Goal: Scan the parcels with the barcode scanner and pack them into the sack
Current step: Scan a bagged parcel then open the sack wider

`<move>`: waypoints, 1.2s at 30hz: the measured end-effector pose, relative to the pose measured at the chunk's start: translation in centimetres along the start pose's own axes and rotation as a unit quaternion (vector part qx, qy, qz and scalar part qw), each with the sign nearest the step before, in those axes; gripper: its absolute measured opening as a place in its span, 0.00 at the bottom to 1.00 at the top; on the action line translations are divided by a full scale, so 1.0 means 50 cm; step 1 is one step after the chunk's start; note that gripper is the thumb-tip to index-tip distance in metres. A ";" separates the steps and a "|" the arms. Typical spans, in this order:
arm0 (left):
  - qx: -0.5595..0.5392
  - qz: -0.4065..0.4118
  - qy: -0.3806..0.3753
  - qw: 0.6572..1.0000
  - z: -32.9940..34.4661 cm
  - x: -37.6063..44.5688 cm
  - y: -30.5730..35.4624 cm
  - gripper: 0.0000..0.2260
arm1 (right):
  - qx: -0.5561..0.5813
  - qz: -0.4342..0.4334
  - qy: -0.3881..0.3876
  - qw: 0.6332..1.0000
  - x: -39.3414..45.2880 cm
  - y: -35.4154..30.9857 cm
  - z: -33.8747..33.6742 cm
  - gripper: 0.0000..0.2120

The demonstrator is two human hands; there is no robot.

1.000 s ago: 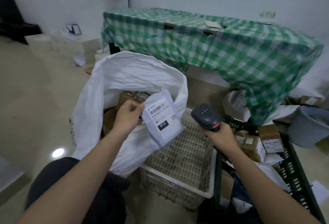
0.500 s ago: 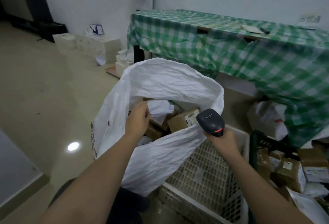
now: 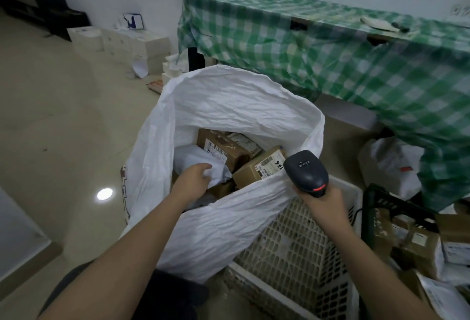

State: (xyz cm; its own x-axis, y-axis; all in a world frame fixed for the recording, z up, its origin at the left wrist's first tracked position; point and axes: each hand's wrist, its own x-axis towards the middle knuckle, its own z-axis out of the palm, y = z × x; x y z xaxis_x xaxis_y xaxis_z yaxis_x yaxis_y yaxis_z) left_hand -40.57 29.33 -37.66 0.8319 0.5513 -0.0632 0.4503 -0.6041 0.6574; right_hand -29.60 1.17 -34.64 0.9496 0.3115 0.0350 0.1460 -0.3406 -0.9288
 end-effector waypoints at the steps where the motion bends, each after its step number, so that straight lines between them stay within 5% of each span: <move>1: -0.006 0.019 0.020 1.000 0.000 -0.016 0.009 0.16 | -0.011 -0.002 -0.012 1.000 -0.004 0.002 0.002 0.15; 3: -0.023 0.069 0.002 0.997 0.015 -0.055 0.024 0.11 | -0.026 -0.009 -0.033 0.999 -0.017 -0.004 0.010 0.11; 6: -0.019 0.050 -0.122 0.991 0.051 -0.105 0.020 0.13 | -0.031 -0.026 -0.065 0.997 -0.034 -0.028 0.037 0.07; 8: 0.020 0.033 -0.135 0.990 0.067 -0.121 0.007 0.13 | -0.044 -0.050 -0.099 0.993 -0.032 -0.038 0.057 0.13; 12: 0.017 0.039 -0.044 0.998 0.052 -0.153 0.018 0.11 | -0.105 -0.107 -0.127 0.981 -0.018 -0.069 0.084 0.36; 14: 0.009 0.063 -0.003 0.998 0.032 -0.173 0.034 0.10 | -0.131 -0.095 -0.132 0.978 -0.009 -0.090 0.092 0.30; 17: -0.015 0.046 0.018 0.999 0.002 -0.195 0.038 0.08 | -0.205 -0.074 -0.143 0.966 -0.004 -0.106 0.083 0.07; 22: 0.065 0.017 -0.005 0.998 -0.026 -0.227 0.037 0.10 | -0.128 -0.091 -0.143 0.977 -0.044 -0.112 0.026 0.14; 29: 0.142 0.122 0.206 0.960 -0.201 -0.203 0.137 0.07 | -0.093 -0.144 -0.013 0.985 -0.059 -0.263 0.015 0.08; 33: 0.153 0.224 0.401 0.875 -0.331 -0.192 0.229 0.03 | 0.027 -0.175 0.044 0.983 -0.047 -0.399 0.001 0.12; 36: 0.156 0.217 0.411 0.872 -0.330 -0.215 0.233 0.04 | 0.032 -0.158 0.018 0.987 -0.052 -0.396 -0.004 0.14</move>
State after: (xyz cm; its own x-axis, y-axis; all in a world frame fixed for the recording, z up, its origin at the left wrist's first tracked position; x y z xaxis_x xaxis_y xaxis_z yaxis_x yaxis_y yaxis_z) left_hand -49.61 25.86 -16.93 0.4899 0.3805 0.7844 0.3239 -0.9148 0.2414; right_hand -34.92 6.91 -16.25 0.8682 0.3622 0.3391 0.4205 -0.1745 -0.8903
